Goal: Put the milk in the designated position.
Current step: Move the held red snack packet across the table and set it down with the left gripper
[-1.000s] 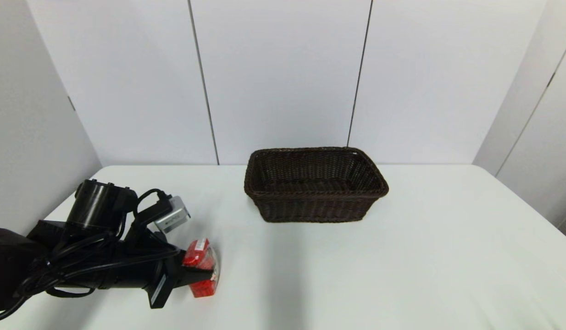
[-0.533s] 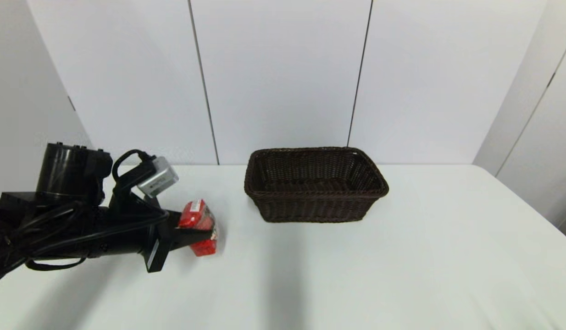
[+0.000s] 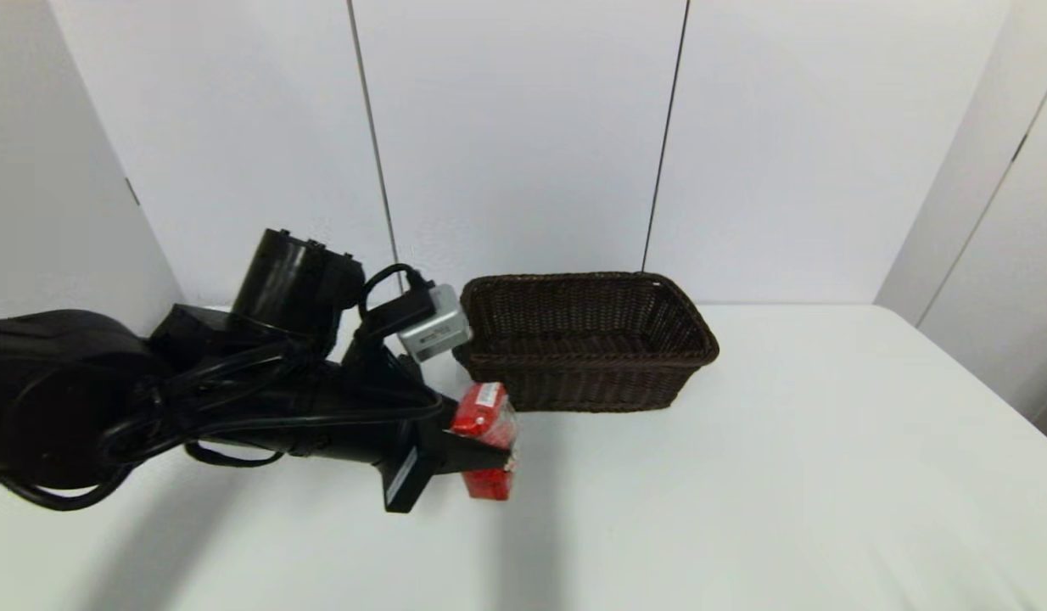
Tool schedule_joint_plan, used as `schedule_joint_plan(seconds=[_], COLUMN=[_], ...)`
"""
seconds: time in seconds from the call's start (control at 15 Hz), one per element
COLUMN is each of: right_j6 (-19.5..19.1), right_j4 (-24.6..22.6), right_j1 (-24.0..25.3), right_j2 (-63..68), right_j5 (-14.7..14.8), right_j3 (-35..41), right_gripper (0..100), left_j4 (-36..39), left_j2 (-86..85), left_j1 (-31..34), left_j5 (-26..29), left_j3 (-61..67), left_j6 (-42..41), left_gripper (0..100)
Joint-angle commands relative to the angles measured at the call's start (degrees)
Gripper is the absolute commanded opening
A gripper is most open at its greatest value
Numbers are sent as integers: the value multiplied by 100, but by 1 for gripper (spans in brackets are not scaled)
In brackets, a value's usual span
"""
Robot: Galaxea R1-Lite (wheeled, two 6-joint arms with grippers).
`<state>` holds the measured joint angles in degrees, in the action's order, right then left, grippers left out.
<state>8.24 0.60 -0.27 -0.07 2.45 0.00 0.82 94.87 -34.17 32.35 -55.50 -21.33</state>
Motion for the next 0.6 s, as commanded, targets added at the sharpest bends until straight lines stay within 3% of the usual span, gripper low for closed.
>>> schedule_joint_plan(seconds=[0.07, 0.6], right_j6=[11, 11], right_j4=[2, 2], right_j1=[0, 0], right_j2=[7, 7], right_j5=[1, 1], right_j3=[0, 0], right_gripper=[100, 100], left_j4=[15, 402], left_j2=[972, 2106], left_j1=[-485, -591], left_j5=[8, 8], left_j3=[-725, -1402], left_j6=[6, -11], left_gripper=[0, 0])
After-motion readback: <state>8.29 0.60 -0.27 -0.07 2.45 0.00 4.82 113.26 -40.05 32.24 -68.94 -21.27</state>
